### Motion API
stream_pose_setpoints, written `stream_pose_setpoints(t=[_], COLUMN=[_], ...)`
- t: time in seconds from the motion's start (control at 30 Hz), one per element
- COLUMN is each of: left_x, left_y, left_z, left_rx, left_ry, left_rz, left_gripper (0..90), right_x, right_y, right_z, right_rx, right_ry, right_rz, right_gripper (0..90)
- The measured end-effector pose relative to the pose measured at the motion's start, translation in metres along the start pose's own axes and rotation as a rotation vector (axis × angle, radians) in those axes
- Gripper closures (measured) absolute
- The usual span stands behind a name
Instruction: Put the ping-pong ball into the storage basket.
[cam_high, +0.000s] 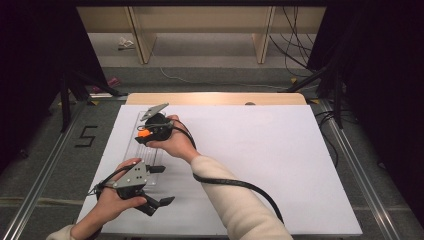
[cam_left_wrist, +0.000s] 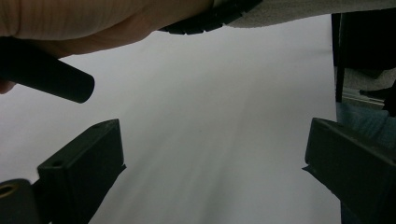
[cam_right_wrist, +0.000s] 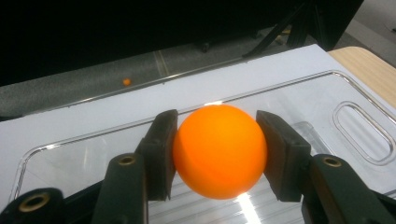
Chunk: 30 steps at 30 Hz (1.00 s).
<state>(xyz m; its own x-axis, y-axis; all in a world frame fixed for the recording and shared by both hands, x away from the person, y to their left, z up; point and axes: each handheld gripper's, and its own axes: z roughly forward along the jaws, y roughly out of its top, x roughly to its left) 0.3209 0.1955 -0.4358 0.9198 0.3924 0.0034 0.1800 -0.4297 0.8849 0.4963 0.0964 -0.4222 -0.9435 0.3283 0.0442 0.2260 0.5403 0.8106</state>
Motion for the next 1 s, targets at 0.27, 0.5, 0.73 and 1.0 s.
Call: stream_pose_setpoints(t=[0.27, 0.5, 0.73, 1.0], left_x=[0.000, 0.000, 0.000, 0.000], left_y=[0.000, 0.000, 0.000, 0.000], left_z=[0.000, 0.000, 0.000, 0.000], left_rx=[0.000, 0.003, 0.004, 0.003], left_ry=[0.000, -0.001, -0.003, -0.005], left_rz=[0.000, 0.001, 0.001, 0.000], left_gripper=[4.1, 4.1, 4.1, 4.1], right_x=[0.001, -0.001, -0.002, -0.002], right_y=[-0.001, -0.003, -0.003, -0.006], right_z=[0.005, 0.007, 0.009, 0.012], right_rx=[0.009, 0.018, 0.021, 0.037], right_ry=[0.004, 0.005, 0.005, 0.006], right_rz=[0.003, 0.007, 0.011, 0.010], right_gripper=[51.5, 51.5, 51.5, 51.5])
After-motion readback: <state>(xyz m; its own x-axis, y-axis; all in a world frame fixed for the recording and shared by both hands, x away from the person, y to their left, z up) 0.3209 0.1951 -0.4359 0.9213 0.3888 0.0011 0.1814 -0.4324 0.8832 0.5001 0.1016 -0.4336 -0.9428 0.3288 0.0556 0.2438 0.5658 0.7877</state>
